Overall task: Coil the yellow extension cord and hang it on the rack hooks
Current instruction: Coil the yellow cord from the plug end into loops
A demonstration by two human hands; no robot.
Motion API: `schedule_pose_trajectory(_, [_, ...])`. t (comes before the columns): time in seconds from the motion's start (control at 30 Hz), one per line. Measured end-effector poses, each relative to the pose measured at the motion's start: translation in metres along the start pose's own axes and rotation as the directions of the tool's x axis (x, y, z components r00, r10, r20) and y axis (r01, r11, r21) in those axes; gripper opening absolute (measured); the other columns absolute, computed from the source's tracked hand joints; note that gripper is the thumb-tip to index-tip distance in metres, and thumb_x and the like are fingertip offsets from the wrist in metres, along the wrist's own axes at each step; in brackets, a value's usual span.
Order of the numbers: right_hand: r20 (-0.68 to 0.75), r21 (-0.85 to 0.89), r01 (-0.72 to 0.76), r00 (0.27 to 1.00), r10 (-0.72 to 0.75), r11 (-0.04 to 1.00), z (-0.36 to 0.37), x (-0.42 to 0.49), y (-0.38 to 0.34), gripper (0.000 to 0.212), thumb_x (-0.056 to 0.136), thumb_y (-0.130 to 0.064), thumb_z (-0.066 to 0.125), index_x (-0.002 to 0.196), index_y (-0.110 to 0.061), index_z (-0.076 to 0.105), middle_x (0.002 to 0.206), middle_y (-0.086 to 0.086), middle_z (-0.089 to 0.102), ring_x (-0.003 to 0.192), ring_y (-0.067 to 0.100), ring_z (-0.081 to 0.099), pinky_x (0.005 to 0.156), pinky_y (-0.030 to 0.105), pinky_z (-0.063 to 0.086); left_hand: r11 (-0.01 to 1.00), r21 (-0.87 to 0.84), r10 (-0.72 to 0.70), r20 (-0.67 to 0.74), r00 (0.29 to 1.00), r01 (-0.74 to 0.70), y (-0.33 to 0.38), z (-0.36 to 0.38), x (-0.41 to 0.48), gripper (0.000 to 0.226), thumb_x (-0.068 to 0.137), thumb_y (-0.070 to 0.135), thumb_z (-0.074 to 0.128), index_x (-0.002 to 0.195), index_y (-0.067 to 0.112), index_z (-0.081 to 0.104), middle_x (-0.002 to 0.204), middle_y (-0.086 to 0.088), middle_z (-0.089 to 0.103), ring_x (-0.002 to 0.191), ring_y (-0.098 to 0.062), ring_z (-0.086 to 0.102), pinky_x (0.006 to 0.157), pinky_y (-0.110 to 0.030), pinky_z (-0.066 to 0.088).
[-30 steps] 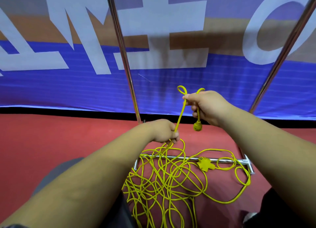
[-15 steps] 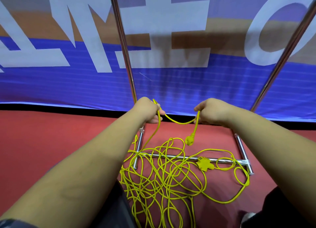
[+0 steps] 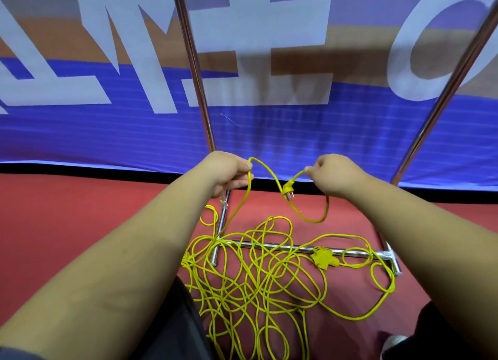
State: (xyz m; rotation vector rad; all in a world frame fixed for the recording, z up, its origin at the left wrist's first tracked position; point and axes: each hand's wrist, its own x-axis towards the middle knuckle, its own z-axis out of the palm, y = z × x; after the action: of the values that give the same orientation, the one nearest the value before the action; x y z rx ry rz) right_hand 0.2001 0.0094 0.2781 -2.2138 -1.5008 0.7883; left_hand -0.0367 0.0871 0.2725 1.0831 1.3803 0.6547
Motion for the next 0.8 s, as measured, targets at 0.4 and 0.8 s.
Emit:
schedule_pose_trajectory(0.4, [0.32,0.808,-0.266,0.947,-0.012,0.526,0.021,-0.007,-0.015,0.012,0.106,-0.02,0.057,0.11,-0.013,0.067,0.075,0.0,0.066,0.057,0.012,0.057,0.053,0.028,0.052,0.931,-0.349,-0.042,0.186,0.982,0.106,0.021,0.033,-0.015,0.005,0.098,0.005,0.067,0.102,0.001,0.067,0.082,-0.009,0.071,0.065,-0.014,0.074,0.057,-0.021,0.06])
schedule_pose_trajectory(0.8, [0.289,0.816,-0.148,0.941,-0.174,0.558,0.035,-0.019,-0.02,0.024,0.111,-0.037,0.05,0.124,-0.019,0.059,0.092,0.008,0.078,0.092,0.027,0.078,0.092,0.041,0.06,0.987,-0.155,0.07,0.1,0.992,-0.054,0.022,0.039,-0.014,0.016,0.099,0.009,0.069,0.104,-0.006,0.07,0.105,-0.021,0.074,0.086,-0.023,0.078,0.079,-0.03,0.065])
